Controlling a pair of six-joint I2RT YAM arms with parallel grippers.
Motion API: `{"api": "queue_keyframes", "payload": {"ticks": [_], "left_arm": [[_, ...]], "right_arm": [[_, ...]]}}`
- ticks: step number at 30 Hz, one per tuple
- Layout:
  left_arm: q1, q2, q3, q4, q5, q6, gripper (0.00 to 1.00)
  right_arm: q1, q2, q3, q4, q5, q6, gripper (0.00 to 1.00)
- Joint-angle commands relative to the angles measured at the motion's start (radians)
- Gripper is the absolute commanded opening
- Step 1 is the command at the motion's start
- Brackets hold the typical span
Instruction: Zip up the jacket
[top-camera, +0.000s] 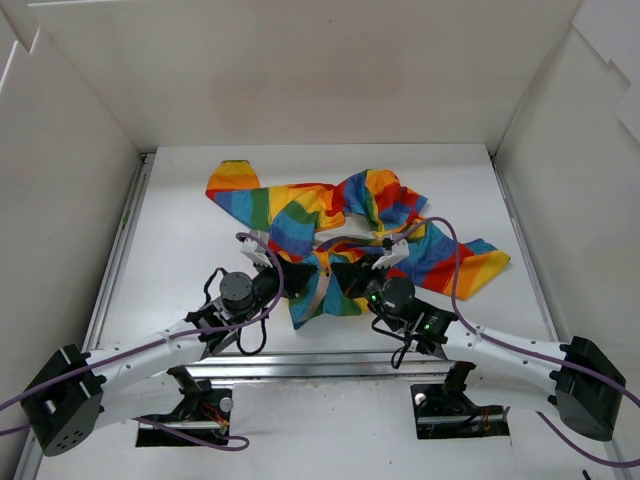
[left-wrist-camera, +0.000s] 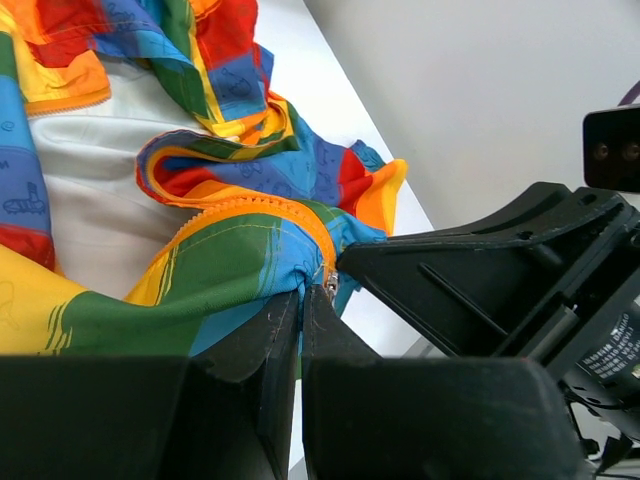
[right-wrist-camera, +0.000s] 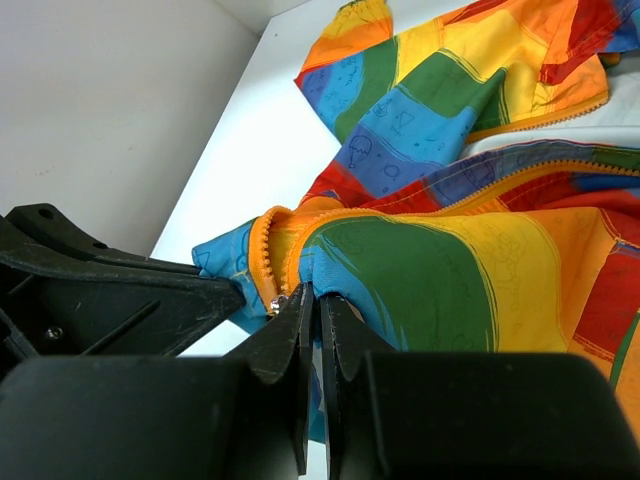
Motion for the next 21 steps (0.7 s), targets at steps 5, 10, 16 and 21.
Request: {"api": "queue_keyframes", "payload": {"ticks": [5,10,16,21], "left_arm": [[-0.006,-0.016,0.029,0.115,0.063,-0.032,0.0],[-0.006,-0.016,0.023,0.115,0.061,-0.04,0.0],[-0.006,-0.001,0.022,0.141,0.092,-0.091,0.0],[-0.006,-0.01,0.023,0.158,0.107,-0.143,0.0]], "right_arm": [[0.007,-0.029,0.04,0.127,0.043,-0.023,0.0],[0.006,-0.022,0.046,0.147,0.041,-0.027,0.0],[0.004,-0.016,0.02,0.237,0.037,-0.04,0.0],[0.007,-0.033,0.011,0.306,0.035,-0.055,0.0]]}}
